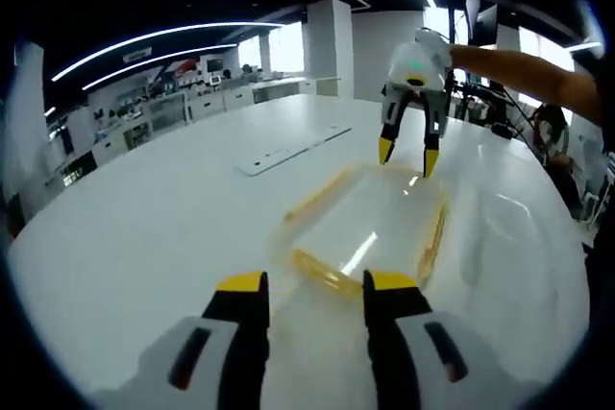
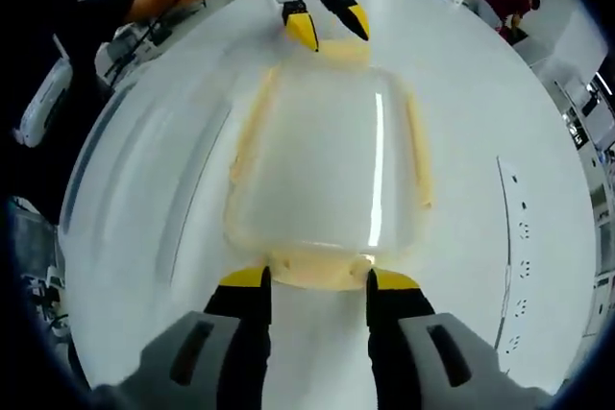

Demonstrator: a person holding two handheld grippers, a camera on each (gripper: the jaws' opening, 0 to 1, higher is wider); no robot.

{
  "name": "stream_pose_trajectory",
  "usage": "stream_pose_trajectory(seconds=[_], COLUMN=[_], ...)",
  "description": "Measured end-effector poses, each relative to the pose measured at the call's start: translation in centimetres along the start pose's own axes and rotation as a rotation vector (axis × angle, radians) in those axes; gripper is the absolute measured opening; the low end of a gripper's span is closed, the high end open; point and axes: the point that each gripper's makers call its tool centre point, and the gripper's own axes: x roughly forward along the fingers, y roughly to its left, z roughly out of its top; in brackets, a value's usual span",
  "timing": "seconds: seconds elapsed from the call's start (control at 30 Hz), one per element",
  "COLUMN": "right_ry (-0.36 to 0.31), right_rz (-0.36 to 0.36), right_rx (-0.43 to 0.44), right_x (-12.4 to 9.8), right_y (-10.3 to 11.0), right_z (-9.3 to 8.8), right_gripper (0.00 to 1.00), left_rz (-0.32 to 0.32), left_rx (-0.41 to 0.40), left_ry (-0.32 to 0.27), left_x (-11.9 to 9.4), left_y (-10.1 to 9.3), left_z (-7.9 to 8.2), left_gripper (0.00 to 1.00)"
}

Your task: Snap each plastic latch of the storage box into its locked position after aligning the lid with the box until every specified latch is closed and the lid sits flush.

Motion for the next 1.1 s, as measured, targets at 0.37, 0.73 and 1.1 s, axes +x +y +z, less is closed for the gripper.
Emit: stream_pose_trajectory(seconds=[0.37,0.73,1.1], right_ry=[-0.003,-0.022,-0.028], right_rz=[-0.003,-0.009,-0.013], right_rx=[0.001,0.008,0.012], right_x=[0.1,0.4,0.7], right_y=[0.7,1.3,1.7], right_z=[0.2,0.4,0.6], right_gripper=[0.37,0.37,0.37], left_rz=[0.041,0.049,0.067], left_rx=[0.022,0.010,0.048], left_ry=[0.033,0.046,0.148], left_x=[0.1,-0.3,-0.5], left_y=[1.1,1.3,3.0], left_z=[-0.2,-1.0,-5.1], left_gripper=[0.36,0.33,0.33])
